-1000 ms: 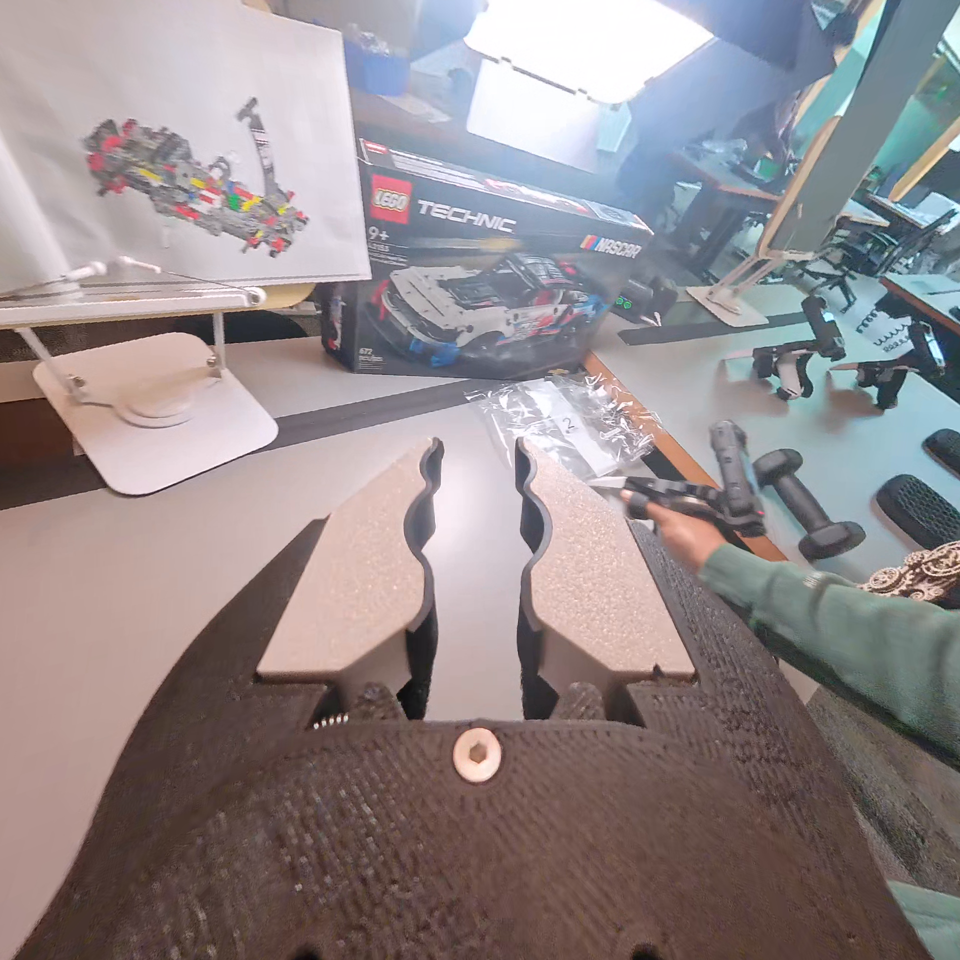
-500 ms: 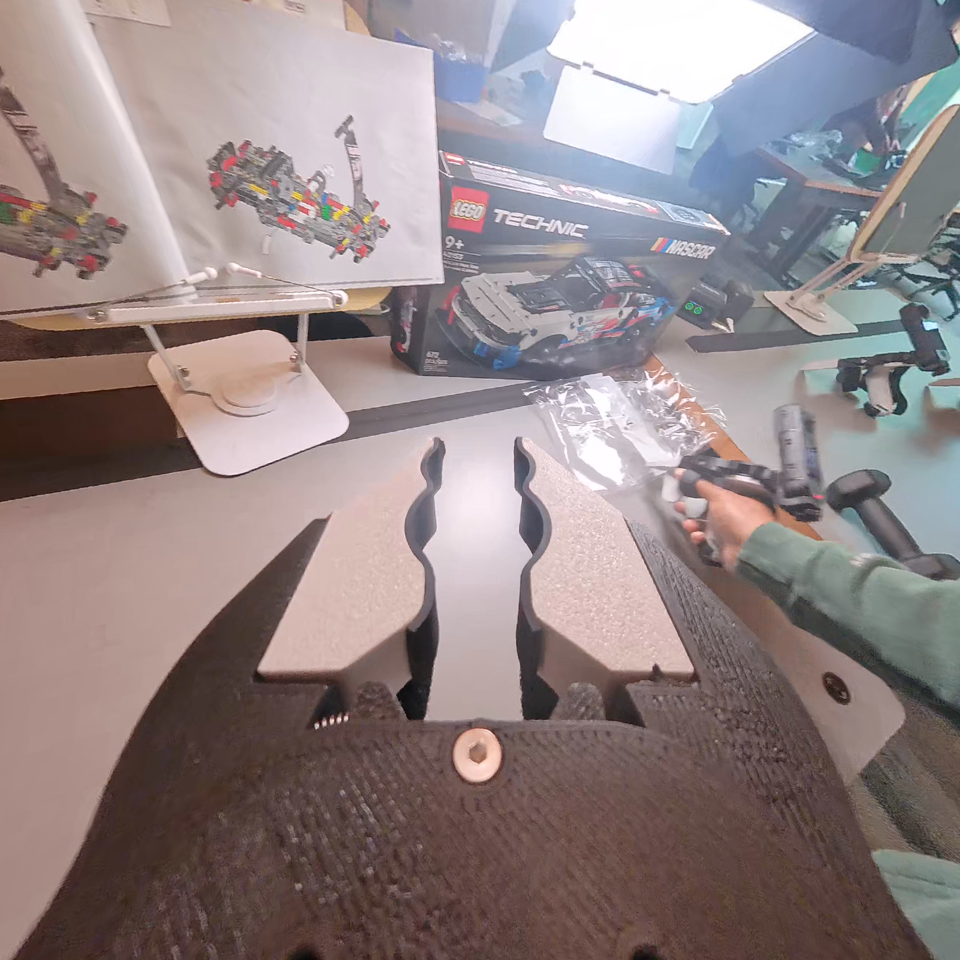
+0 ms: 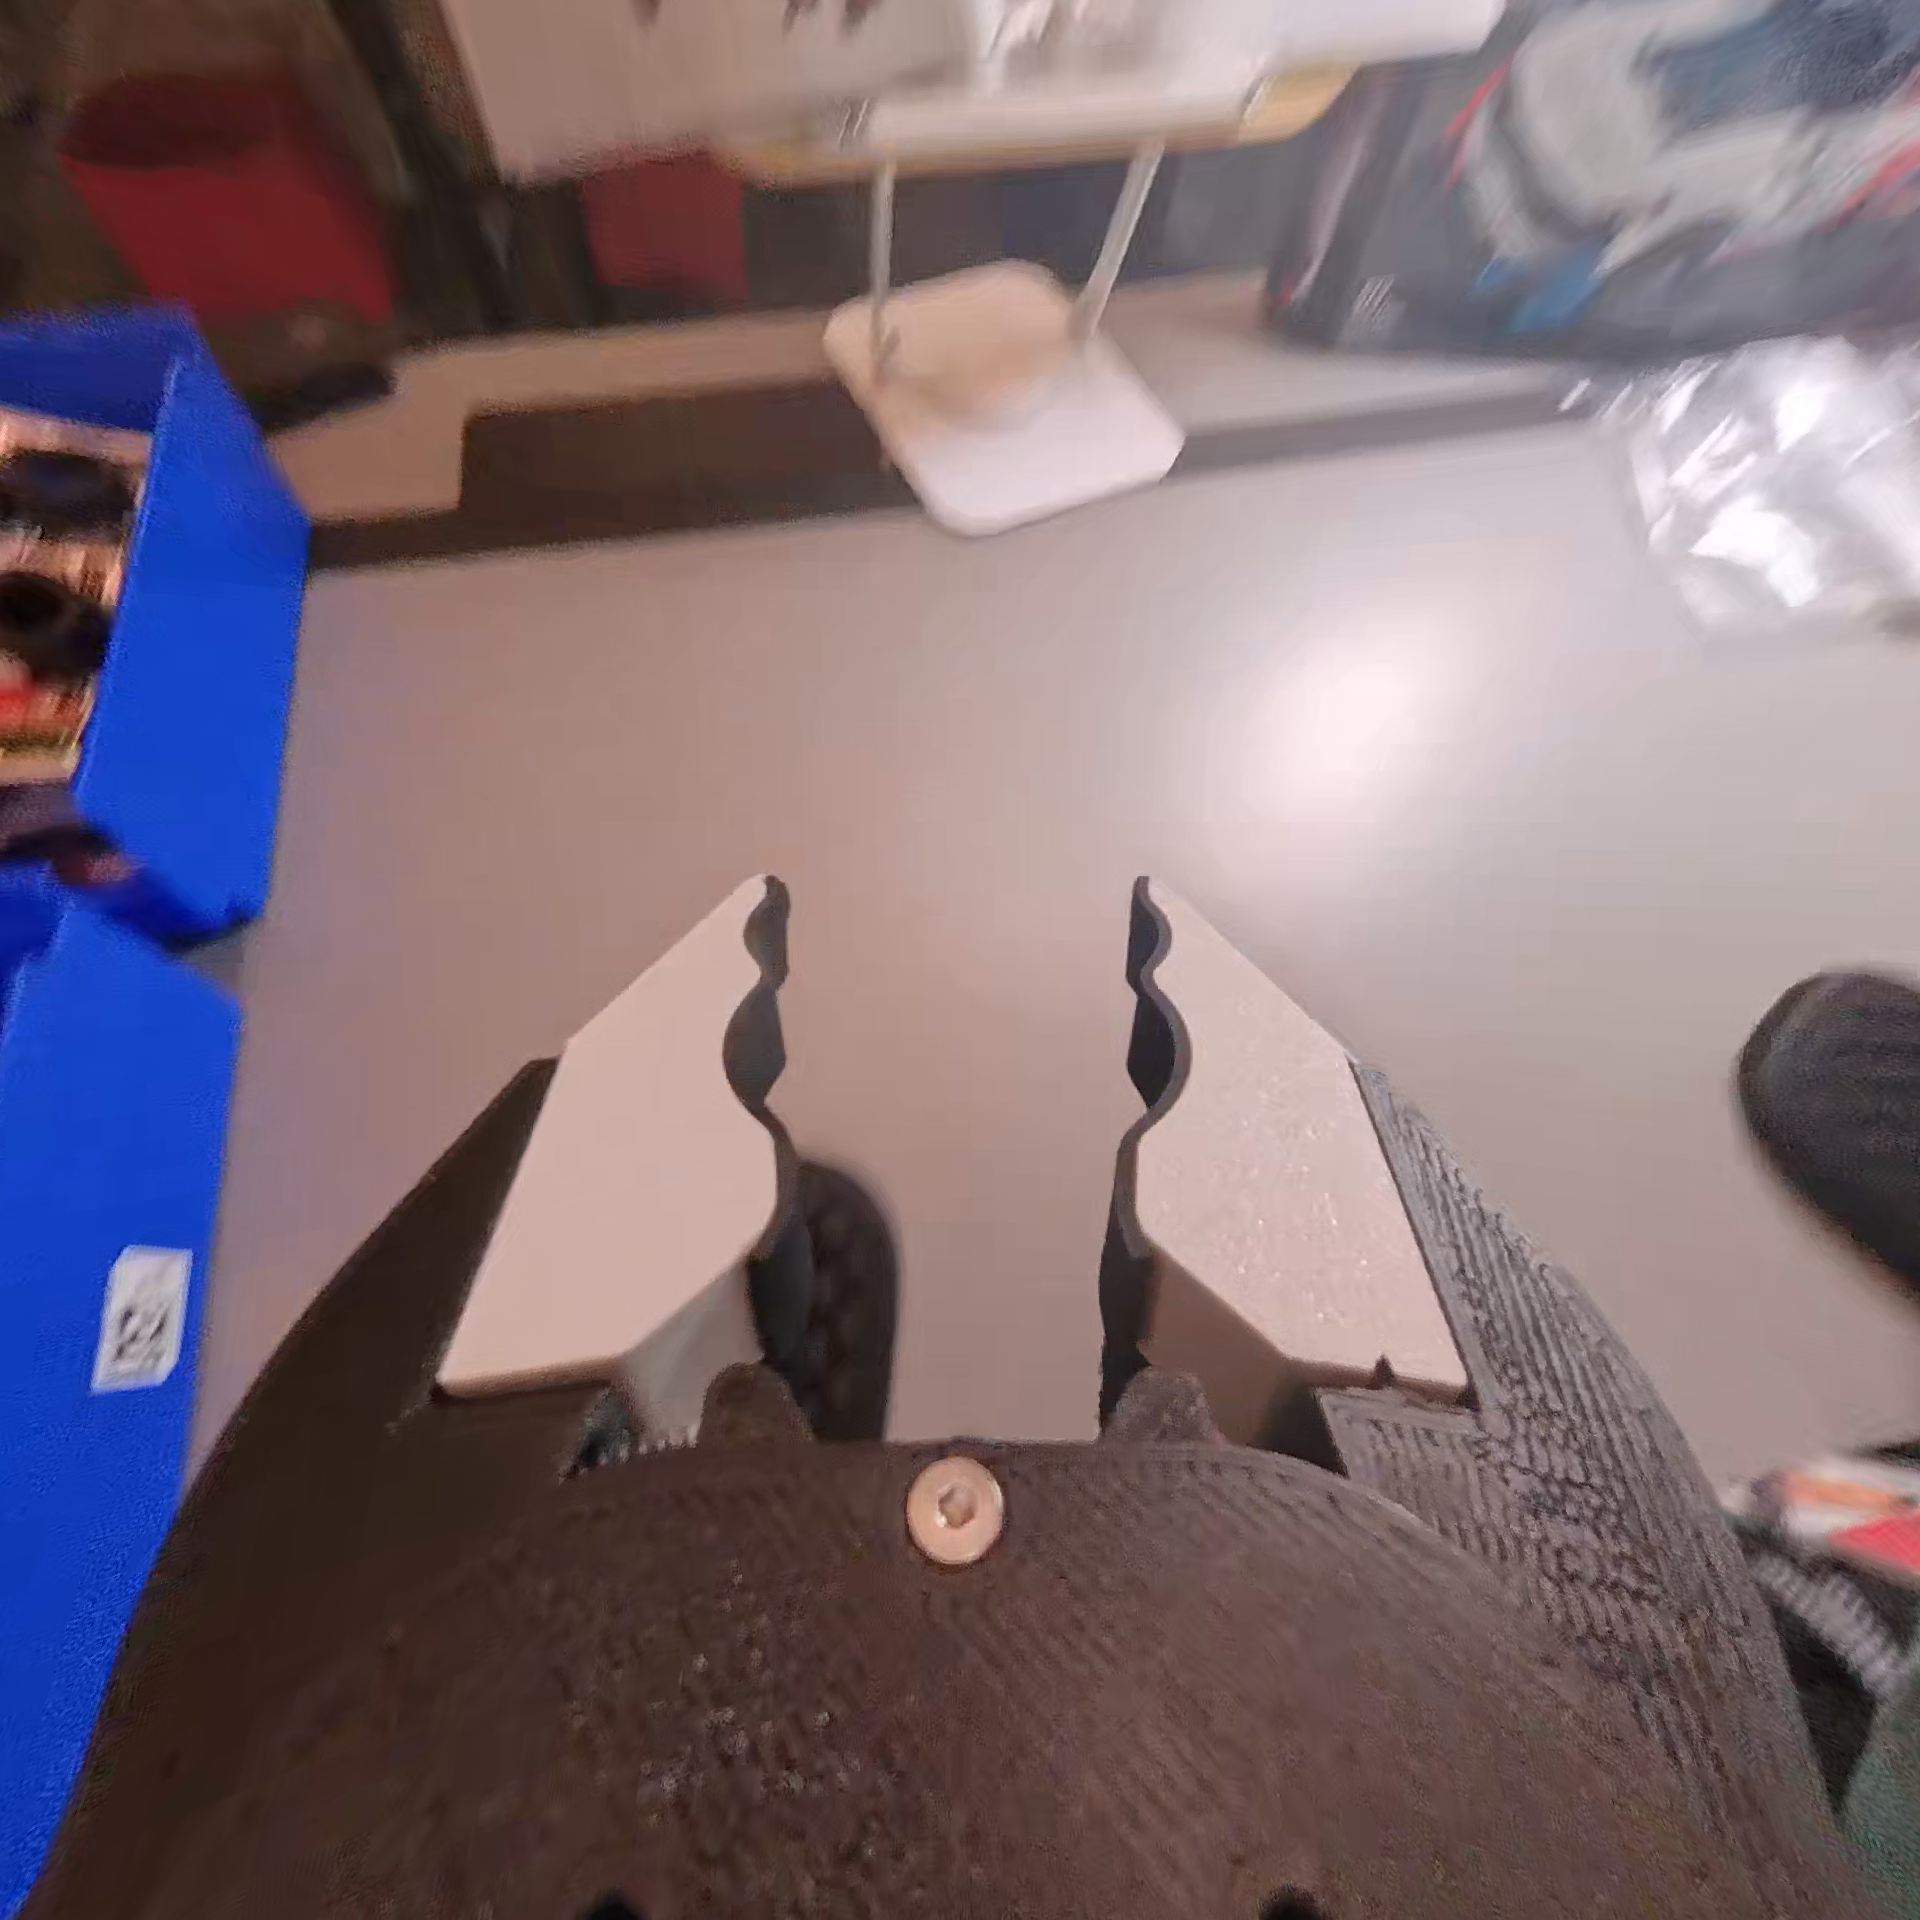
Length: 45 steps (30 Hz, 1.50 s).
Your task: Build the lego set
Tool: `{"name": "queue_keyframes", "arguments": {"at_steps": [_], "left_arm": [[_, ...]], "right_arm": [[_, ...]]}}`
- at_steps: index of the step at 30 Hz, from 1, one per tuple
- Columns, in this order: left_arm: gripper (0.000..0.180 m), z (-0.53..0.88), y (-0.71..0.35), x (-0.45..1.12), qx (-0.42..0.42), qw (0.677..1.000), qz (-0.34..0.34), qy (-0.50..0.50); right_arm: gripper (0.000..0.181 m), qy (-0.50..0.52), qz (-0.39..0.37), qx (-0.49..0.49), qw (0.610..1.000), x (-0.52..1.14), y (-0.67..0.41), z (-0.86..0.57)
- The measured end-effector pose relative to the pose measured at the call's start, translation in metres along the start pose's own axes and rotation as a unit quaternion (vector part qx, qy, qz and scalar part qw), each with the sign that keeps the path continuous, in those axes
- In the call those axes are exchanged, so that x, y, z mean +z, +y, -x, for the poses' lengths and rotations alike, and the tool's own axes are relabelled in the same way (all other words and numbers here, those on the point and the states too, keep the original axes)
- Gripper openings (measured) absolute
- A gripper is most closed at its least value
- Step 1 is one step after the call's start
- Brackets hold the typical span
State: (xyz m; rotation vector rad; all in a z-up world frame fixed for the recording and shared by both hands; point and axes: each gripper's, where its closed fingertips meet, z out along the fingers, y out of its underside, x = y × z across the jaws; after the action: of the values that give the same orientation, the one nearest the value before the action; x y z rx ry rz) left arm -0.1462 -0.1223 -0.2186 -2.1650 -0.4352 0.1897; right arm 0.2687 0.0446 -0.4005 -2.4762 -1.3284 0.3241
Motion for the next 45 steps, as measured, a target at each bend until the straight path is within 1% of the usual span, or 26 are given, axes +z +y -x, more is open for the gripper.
{"name": "queue_keyframes", "arguments": {"at_steps": [1, 4, 6, 7, 9, 11, 12, 15, 17, 20, 24, 29, 34, 38, 45], "left_arm": [[0.071, 0.015, 0.027, -0.003, -0.002, 1.000, 0.031, -0.002], [0.089, 0.056, 0.109, -0.011, -0.031, 0.990, 0.134, 0.012], [0.102, 0.076, 0.153, -0.014, -0.040, 0.980, 0.194, 0.026], [0.108, 0.084, 0.168, -0.015, -0.040, 0.975, 0.215, 0.033], [0.117, 0.093, 0.190, -0.010, -0.040, 0.968, 0.241, 0.053], [0.124, 0.098, 0.207, -0.001, -0.029, 0.962, 0.264, 0.064], [0.125, 0.096, 0.213, 0.004, -0.028, 0.959, 0.272, 0.074], [0.129, 0.083, 0.222, 0.022, -0.015, 0.954, 0.283, 0.096], [0.135, 0.081, 0.227, 0.032, 0.019, 0.956, 0.281, 0.081], [0.137, 0.084, 0.233, 0.042, 0.052, 0.962, 0.262, 0.050], [0.144, 0.085, 0.233, 0.048, 0.050, 0.969, 0.239, 0.031], [0.138, 0.085, 0.232, 0.047, 0.043, 0.967, 0.250, 0.021], [0.136, 0.100, 0.236, 0.041, 0.028, 0.965, 0.260, 0.008], [0.136, 0.110, 0.240, 0.034, 0.051, 0.962, 0.268, 0.026], [0.136, 0.124, 0.242, 0.032, 0.099, 0.955, 0.271, 0.064]], "right_arm": [[0.138, 0.010, 0.018, -0.010, 1.000, 0.006, 0.009, 0.003], [0.146, 0.030, 0.066, -0.037, 0.997, 0.022, 0.021, 0.006], [0.149, 0.026, 0.092, -0.018, 0.995, 0.031, 0.020, 0.008], [0.149, 0.026, 0.102, -0.003, 0.994, 0.035, 0.019, 0.007], [0.155, 0.031, 0.122, 0.008, 0.992, 0.039, 0.016, 0.004], [0.154, 0.029, 0.137, 0.000, 0.990, 0.039, 0.014, 0.004], [0.152, 0.028, 0.140, -0.002, 0.990, 0.039, 0.014, 0.005], [0.137, 0.034, 0.134, 0.013, 0.990, 0.035, 0.012, 0.002], [0.137, 0.035, 0.127, 0.018, 0.991, 0.035, 0.012, 0.002], [0.137, 0.036, 0.124, 0.021, 0.991, 0.035, 0.012, 0.003], [0.136, 0.036, 0.103, 0.021, 0.994, 0.035, 0.010, 0.002], [0.136, 0.049, 0.077, 0.050, 0.995, 0.033, 0.011, -0.006], [0.136, 0.056, 0.078, 0.072, 0.993, 0.027, 0.023, -0.025], [0.136, 0.057, 0.083, 0.076, 0.992, 0.021, 0.035, -0.044], [0.136, 0.046, 0.089, 0.055, 0.994, 0.019, 0.037, -0.057]]}}
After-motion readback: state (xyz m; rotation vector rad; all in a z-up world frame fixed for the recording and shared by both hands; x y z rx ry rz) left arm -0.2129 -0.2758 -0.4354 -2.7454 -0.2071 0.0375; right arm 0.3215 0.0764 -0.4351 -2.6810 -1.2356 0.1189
